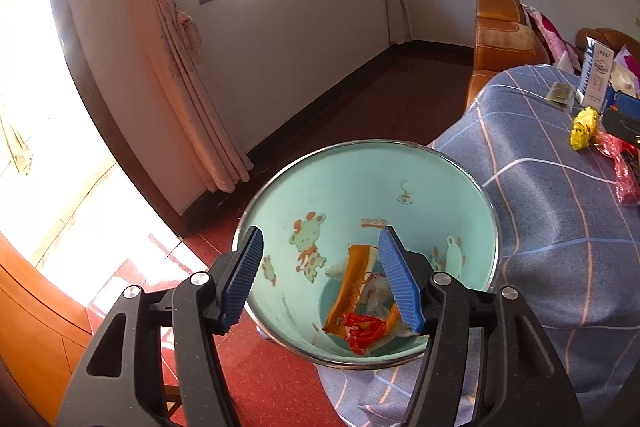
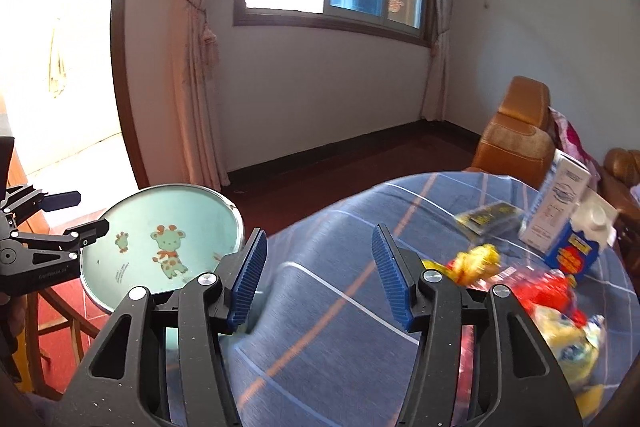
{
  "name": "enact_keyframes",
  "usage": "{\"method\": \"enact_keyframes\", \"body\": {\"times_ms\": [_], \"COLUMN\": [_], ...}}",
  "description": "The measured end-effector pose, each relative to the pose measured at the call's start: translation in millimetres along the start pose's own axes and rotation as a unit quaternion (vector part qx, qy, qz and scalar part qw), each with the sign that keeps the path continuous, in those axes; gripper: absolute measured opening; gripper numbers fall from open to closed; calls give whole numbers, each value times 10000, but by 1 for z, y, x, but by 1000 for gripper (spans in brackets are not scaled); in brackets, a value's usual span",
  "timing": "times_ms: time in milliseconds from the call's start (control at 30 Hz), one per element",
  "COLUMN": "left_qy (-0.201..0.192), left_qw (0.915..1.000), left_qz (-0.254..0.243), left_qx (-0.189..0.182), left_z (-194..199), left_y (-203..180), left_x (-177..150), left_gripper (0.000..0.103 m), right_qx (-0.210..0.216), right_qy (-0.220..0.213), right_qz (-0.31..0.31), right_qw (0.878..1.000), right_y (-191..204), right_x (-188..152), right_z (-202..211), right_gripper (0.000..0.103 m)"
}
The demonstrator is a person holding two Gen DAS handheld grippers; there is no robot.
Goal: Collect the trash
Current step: 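Open both grippers over the bin to drop the orange and red wrappers, then grasp the black scrubber with the left gripper while the right gripper reaches the yellow sponge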
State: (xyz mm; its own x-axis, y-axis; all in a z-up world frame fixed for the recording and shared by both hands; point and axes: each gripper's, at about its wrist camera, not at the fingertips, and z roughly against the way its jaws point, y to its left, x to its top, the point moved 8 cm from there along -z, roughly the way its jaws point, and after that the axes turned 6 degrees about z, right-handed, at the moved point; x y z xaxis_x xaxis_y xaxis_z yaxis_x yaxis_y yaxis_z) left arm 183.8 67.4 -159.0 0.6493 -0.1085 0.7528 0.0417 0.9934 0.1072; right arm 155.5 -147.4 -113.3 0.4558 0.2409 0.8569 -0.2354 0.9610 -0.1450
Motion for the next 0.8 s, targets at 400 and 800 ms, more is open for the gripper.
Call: {"method": "enact_keyframes", "body": {"times_ms": [400, 800], "left_qy": [49, 109], "left_qw": [9884, 9683], "left_qz": [-979, -1449], "left_qx": [-1158, -2032], "left_z": [39, 82], "left_y": [-161, -312], "left_x": [-25, -25], "left_gripper": [60, 63], "right_qx": [-1789, -2166], "right_qy": [463, 333], "right_qz": [-1360, -2110], "right_qw": [9733, 9526], "right_y": [-173, -232], "right_x": [-121, -181], "right_z": [122, 168], "right_gripper": [59, 65]}}
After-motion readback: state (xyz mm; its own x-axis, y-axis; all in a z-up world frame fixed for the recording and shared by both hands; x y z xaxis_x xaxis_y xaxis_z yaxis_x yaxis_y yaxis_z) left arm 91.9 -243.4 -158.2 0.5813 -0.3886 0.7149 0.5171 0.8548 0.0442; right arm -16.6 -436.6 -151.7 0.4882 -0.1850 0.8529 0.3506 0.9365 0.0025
